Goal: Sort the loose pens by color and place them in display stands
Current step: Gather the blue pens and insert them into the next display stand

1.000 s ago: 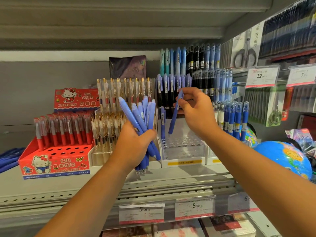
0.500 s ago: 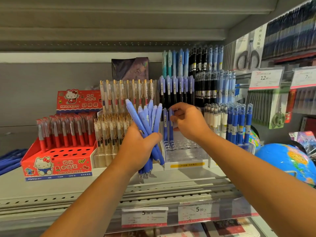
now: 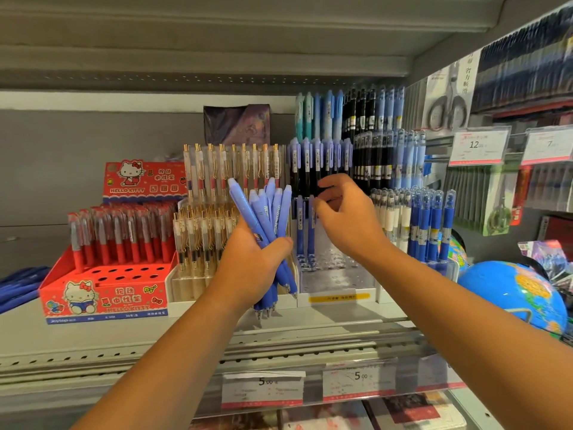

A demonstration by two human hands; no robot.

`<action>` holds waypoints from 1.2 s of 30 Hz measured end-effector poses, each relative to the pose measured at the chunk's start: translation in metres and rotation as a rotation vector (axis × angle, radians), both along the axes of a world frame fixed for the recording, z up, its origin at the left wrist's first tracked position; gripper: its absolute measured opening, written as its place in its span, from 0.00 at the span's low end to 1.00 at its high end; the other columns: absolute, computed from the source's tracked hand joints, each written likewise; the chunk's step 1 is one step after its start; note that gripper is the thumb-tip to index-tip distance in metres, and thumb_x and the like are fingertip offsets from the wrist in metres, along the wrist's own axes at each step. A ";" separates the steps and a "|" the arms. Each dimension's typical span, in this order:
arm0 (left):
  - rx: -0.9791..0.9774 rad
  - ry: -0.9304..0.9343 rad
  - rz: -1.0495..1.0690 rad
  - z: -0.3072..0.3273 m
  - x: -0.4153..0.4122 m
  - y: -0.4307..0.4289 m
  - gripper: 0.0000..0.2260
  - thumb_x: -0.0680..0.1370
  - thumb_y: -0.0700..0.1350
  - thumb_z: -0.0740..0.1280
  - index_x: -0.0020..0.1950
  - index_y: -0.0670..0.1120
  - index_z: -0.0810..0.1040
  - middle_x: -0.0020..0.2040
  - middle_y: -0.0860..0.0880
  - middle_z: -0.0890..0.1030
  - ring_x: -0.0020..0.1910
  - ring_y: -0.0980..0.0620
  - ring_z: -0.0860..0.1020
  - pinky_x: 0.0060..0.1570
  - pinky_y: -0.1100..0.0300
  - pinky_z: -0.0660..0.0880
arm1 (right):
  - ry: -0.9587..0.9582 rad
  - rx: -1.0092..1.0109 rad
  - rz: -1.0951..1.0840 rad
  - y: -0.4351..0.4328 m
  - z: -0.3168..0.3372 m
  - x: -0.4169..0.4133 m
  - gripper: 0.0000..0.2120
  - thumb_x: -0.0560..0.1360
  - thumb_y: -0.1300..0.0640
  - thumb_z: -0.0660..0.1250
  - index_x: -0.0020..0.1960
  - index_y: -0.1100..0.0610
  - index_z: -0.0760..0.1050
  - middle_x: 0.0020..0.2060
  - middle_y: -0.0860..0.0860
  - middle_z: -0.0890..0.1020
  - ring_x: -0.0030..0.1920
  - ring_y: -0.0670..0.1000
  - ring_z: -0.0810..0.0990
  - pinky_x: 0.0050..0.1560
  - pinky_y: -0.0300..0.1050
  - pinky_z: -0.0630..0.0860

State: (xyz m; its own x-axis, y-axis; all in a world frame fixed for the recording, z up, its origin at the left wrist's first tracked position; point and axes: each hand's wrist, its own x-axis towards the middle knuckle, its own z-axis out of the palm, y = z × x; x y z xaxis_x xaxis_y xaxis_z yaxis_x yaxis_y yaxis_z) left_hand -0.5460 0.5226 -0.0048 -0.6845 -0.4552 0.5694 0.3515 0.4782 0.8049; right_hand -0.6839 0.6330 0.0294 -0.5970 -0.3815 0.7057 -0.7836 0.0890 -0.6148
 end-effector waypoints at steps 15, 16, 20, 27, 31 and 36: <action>0.021 0.015 -0.086 0.005 0.006 0.009 0.11 0.78 0.41 0.69 0.48 0.60 0.80 0.45 0.39 0.81 0.44 0.40 0.79 0.44 0.45 0.80 | -0.391 -0.149 0.536 0.012 -0.001 0.051 0.12 0.76 0.66 0.69 0.58 0.65 0.74 0.38 0.53 0.81 0.36 0.48 0.83 0.39 0.45 0.83; 0.036 0.011 -0.068 0.005 0.007 0.009 0.09 0.79 0.41 0.69 0.45 0.56 0.79 0.44 0.33 0.78 0.43 0.35 0.77 0.44 0.40 0.78 | -0.395 -0.156 0.530 0.013 -0.002 0.051 0.12 0.76 0.66 0.69 0.58 0.65 0.73 0.39 0.54 0.81 0.37 0.50 0.83 0.40 0.49 0.83; 0.063 -0.030 -0.026 0.004 0.005 0.006 0.02 0.80 0.41 0.66 0.48 0.46 0.75 0.39 0.26 0.72 0.38 0.28 0.73 0.40 0.36 0.75 | -0.399 -0.197 0.493 0.016 -0.003 0.051 0.11 0.77 0.66 0.68 0.58 0.64 0.73 0.41 0.56 0.79 0.37 0.52 0.84 0.40 0.50 0.84; 0.081 -0.084 -0.033 0.002 0.003 0.001 0.01 0.80 0.38 0.65 0.49 0.41 0.74 0.32 0.38 0.74 0.27 0.48 0.77 0.32 0.52 0.80 | -0.411 -0.332 0.381 0.019 0.002 0.042 0.07 0.78 0.66 0.66 0.55 0.59 0.74 0.46 0.57 0.78 0.42 0.52 0.84 0.39 0.48 0.83; 0.046 -0.107 -0.009 0.002 0.005 0.001 0.03 0.80 0.38 0.65 0.52 0.45 0.75 0.39 0.29 0.72 0.33 0.34 0.73 0.36 0.39 0.77 | -0.395 -0.431 0.275 0.022 0.018 0.026 0.08 0.79 0.64 0.65 0.58 0.58 0.73 0.46 0.54 0.79 0.42 0.52 0.84 0.39 0.45 0.83; 0.000 -0.068 -0.014 0.001 0.004 0.001 0.13 0.80 0.38 0.66 0.58 0.54 0.74 0.40 0.44 0.79 0.34 0.49 0.77 0.40 0.41 0.76 | -0.102 -0.235 0.005 0.017 0.026 0.003 0.10 0.79 0.61 0.66 0.58 0.53 0.70 0.47 0.52 0.78 0.48 0.55 0.81 0.47 0.55 0.82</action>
State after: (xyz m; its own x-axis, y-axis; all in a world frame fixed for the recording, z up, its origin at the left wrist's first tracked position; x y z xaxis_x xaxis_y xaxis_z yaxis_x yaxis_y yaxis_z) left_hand -0.5421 0.5239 -0.0035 -0.7281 -0.4454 0.5211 0.3027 0.4731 0.8273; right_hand -0.6810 0.6495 0.0555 -0.6681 -0.2170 0.7117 -0.7166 -0.0698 -0.6940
